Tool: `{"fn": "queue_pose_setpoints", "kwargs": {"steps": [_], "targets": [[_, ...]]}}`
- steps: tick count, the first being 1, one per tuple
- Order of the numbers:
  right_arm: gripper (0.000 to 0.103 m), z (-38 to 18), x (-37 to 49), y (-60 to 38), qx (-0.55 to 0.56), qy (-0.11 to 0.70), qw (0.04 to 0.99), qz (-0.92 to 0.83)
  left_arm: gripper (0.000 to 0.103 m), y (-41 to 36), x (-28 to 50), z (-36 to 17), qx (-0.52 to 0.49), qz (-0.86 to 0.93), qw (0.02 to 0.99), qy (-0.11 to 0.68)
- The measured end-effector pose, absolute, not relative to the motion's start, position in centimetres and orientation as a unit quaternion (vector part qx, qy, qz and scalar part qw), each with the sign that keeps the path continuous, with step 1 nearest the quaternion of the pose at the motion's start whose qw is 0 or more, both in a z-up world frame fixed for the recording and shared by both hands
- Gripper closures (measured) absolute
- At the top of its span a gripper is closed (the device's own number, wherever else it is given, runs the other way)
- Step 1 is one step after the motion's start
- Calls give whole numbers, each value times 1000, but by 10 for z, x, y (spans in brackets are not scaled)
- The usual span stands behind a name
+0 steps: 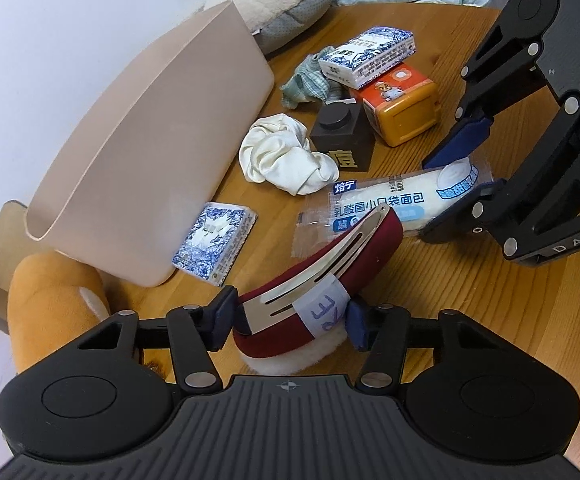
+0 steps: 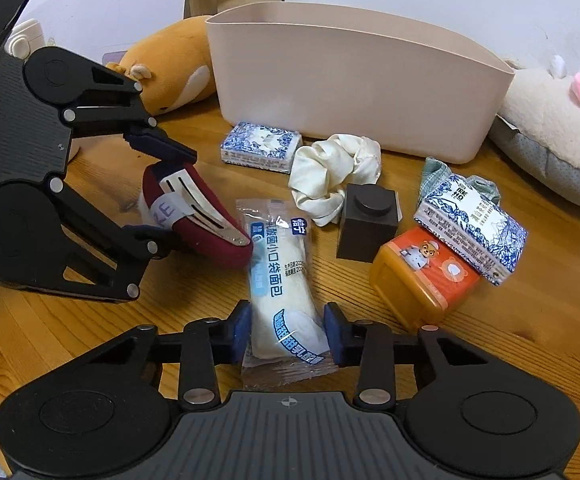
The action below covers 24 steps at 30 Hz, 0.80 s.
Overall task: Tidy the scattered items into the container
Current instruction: 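Grasp the red headband with the left tool while the right tool grasps the bread bun, then lift both items over the basket and open both tools to release them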
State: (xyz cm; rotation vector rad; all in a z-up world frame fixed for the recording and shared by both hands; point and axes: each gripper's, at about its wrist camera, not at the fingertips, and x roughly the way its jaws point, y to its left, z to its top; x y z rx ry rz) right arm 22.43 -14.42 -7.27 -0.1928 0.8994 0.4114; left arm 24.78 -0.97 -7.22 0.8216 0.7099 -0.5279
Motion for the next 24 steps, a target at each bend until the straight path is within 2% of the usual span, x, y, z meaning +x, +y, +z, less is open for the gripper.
{"fn": "queue_pose_setpoints", "kwargs": {"steps": [11, 24], "targets": [[67, -60, 211, -153, -83, 418, 883, 198, 47, -4, 226, -54, 386, -242, 835, 308], [67, -21, 186, -167, -80, 369, 907, 186, 47, 22, 217, -20, 346, -214, 869, 281]]}}
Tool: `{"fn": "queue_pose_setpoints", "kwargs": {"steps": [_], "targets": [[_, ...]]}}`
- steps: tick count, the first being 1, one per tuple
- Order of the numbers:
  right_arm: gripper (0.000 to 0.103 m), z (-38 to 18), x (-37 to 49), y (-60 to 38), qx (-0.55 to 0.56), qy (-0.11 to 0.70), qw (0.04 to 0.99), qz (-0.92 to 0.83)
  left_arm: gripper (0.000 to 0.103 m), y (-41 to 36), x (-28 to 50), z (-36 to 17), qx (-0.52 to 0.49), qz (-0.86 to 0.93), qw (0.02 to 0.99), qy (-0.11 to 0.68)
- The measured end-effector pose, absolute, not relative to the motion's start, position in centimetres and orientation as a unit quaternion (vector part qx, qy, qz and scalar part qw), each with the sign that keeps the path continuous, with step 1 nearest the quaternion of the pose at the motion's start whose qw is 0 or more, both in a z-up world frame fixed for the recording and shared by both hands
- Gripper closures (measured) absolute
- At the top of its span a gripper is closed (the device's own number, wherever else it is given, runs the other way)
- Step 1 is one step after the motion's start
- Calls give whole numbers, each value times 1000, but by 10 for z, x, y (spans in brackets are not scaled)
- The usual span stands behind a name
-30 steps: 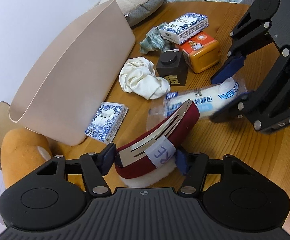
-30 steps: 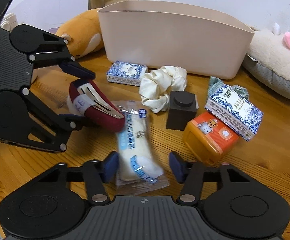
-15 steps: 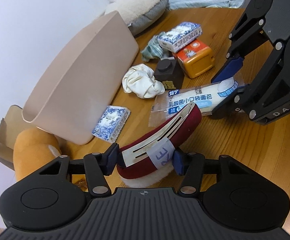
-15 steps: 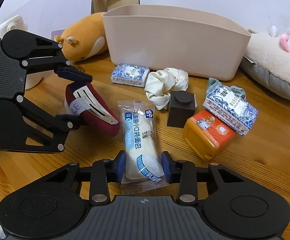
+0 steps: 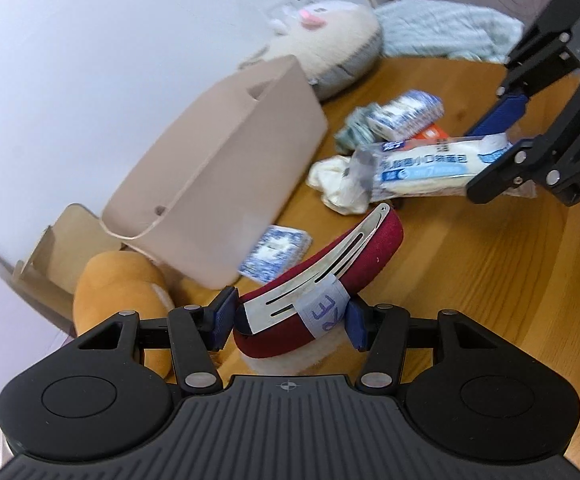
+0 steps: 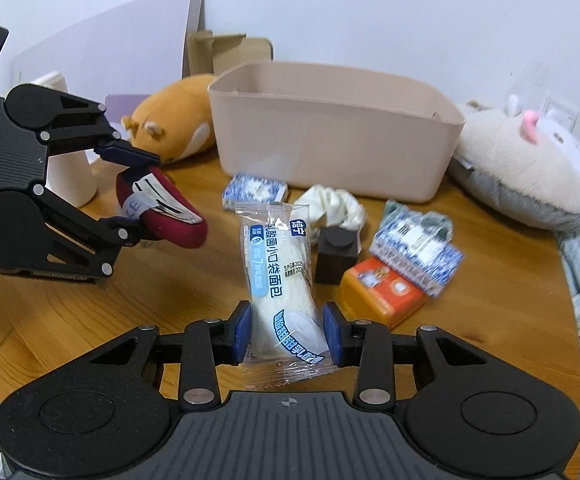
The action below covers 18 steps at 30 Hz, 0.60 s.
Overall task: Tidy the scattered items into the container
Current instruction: 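Lift both items over the basket and open both tools to release them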
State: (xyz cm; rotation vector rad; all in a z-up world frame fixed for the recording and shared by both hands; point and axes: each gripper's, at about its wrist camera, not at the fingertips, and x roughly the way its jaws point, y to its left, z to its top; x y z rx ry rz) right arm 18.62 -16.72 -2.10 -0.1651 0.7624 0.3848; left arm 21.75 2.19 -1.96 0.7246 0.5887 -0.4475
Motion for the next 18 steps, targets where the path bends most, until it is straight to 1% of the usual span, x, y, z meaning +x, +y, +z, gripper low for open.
{"fn": "queue_pose_setpoints", "kwargs": {"steps": [10, 18], "targets": [[67, -2, 190, -178, -61, 340, 923, 168, 47, 34, 225, 9, 286, -202, 897, 271], [67, 24, 208, -182, -63, 312, 935, 155, 47, 30, 241, 37, 239, -188, 921, 244]]}}
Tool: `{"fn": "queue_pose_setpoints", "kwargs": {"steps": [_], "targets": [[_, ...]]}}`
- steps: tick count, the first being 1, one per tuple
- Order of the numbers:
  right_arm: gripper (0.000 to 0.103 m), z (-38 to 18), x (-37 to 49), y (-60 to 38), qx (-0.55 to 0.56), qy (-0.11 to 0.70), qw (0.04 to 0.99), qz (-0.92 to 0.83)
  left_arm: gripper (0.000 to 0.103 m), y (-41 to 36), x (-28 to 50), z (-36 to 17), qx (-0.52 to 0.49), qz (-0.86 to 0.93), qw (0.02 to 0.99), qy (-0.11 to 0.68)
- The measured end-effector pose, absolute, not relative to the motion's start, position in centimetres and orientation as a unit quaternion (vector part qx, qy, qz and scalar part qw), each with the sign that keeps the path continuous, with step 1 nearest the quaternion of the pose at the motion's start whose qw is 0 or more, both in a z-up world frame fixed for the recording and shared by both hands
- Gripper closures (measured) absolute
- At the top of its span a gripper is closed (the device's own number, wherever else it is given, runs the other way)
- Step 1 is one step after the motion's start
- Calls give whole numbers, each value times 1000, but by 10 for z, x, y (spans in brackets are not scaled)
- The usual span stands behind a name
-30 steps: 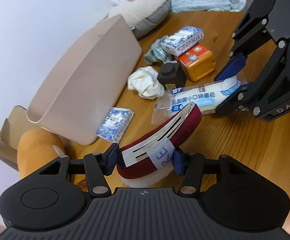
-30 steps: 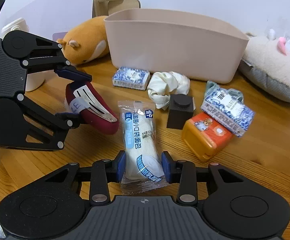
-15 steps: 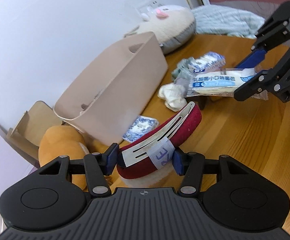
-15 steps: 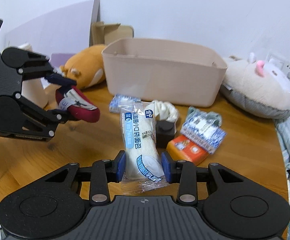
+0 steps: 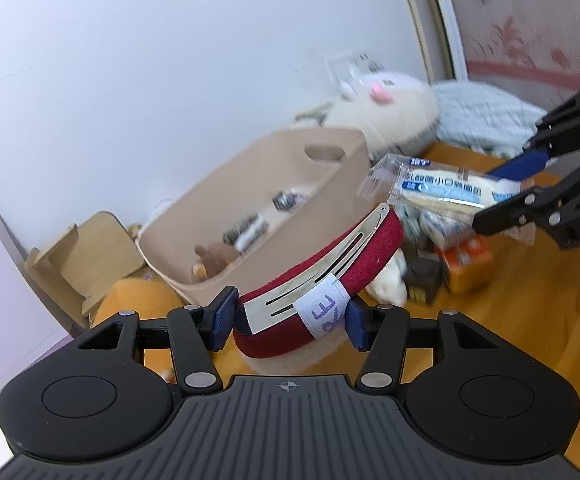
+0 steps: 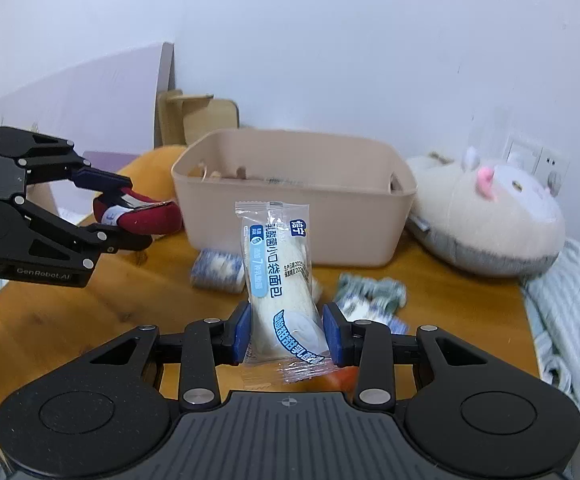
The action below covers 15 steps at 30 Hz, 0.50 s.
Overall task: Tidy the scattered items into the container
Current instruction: 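Lift both items over the basket and open both tools to release them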
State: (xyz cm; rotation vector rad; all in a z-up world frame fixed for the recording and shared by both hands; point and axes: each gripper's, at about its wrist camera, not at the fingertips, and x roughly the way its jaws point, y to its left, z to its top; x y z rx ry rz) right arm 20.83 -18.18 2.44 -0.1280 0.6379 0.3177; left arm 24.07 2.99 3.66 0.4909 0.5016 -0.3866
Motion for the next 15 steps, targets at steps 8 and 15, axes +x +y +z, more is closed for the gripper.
{"fn": "queue_pose_setpoints", "kwargs": {"steps": [8, 15], "targets": [[67, 52, 238, -185, -54, 283, 946, 146, 47, 28, 275, 64, 181, -156, 940, 242], [67, 57, 284, -189, -37, 287, 948, 135, 47, 30, 318, 72, 138, -125, 946, 265]]}}
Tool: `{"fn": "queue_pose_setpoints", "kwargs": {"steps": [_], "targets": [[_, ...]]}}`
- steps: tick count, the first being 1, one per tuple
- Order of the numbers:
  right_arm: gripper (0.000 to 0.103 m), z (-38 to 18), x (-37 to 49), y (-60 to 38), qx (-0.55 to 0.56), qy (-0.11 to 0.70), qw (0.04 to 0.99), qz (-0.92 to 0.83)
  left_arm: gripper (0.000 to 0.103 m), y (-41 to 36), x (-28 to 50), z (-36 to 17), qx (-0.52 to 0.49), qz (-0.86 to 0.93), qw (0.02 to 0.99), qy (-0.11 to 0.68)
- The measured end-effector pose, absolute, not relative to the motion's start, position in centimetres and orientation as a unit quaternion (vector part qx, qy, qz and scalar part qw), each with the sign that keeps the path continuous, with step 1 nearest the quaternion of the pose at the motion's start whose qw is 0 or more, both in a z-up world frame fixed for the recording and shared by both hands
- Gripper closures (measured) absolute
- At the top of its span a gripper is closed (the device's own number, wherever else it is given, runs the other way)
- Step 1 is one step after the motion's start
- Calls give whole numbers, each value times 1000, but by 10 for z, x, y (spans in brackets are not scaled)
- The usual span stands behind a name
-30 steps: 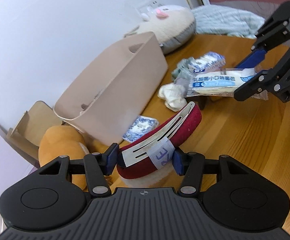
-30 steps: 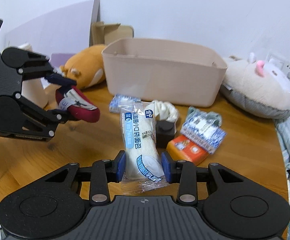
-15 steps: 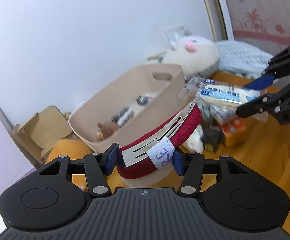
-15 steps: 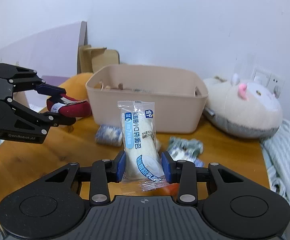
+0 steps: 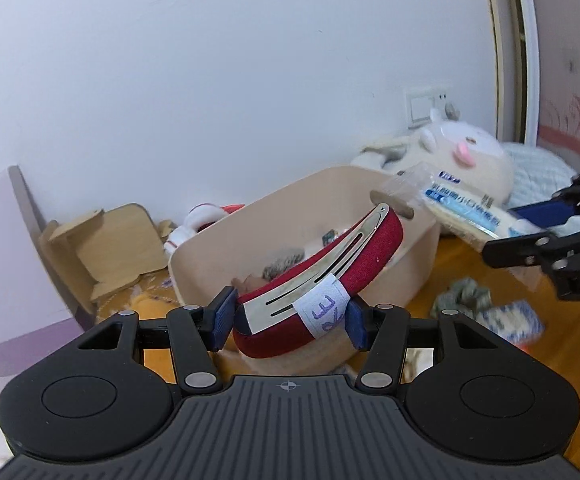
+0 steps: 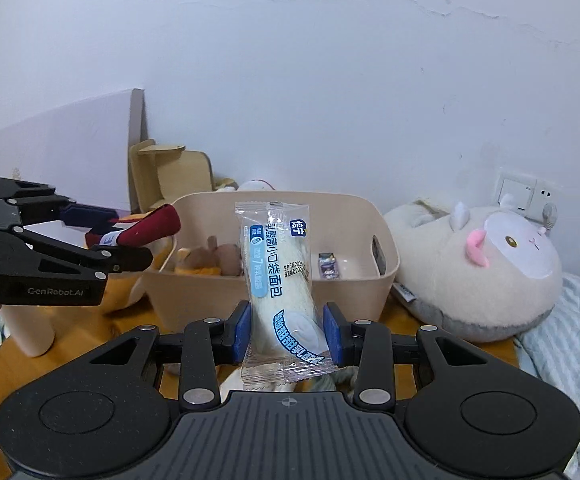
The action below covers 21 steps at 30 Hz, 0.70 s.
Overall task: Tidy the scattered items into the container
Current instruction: 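Lift both items over the basket and open both tools to release them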
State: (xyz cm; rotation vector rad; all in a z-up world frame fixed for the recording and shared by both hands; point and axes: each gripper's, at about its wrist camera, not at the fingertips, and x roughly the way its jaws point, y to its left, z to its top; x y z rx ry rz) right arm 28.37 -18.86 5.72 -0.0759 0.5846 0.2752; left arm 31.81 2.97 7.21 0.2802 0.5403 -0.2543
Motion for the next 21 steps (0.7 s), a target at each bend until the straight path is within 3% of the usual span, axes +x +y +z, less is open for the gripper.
{"fn": "queue_pose_setpoints", "kwargs": {"steps": [21], "targets": [[67, 22, 423, -189, -18, 334, 937, 97, 46, 16, 441, 28, 120, -78, 927, 346]]}}
